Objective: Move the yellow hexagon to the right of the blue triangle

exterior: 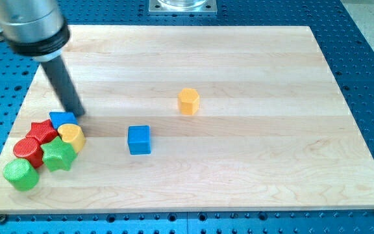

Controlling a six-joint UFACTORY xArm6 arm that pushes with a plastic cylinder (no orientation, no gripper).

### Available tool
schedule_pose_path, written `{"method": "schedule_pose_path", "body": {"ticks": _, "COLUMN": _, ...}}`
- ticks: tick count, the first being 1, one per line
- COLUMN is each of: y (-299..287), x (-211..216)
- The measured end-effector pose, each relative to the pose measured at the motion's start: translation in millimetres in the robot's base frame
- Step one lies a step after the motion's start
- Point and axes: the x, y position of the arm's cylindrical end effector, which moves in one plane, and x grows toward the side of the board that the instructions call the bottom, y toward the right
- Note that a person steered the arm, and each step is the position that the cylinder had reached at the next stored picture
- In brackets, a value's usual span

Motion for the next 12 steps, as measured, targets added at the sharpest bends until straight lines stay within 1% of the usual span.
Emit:
{"method": "schedule_pose_path", "body": {"ticks": 1, "y": 75, "x": -38}}
{"method": "schedule_pose_path", "body": {"ticks": 2, "y": 177, "x": -49}}
{"method": "schedule_pose_path", "body": {"ticks": 3, "y": 239, "x": -41}}
{"method": "schedule_pose_path", "body": {"ticks": 4, "y": 207, "x": -15}}
{"method": "schedule_pose_path", "body": {"ticks": 5, "y": 122, "x": 18}}
{"method": "schedule_pose_path", "body": {"ticks": 6, "y": 128, "x": 26}}
{"method": "schedule_pose_path", "body": {"ticks": 7, "y": 159, "x": 33}}
{"method": "schedule_pose_path", "body": {"ticks": 8, "y": 135, "x": 70}}
{"method": "schedule_pose_path", "body": {"ticks": 9, "y": 81, "x": 93}}
{"method": "schedule_pose_path", "body": {"ticks": 10, "y": 104, "x": 85}}
{"method": "schedule_pose_path", "body": {"ticks": 11, "y": 149, "x": 61}}
{"method": "schedule_pose_path", "body": {"ticks": 12, "y": 111, "x": 57}}
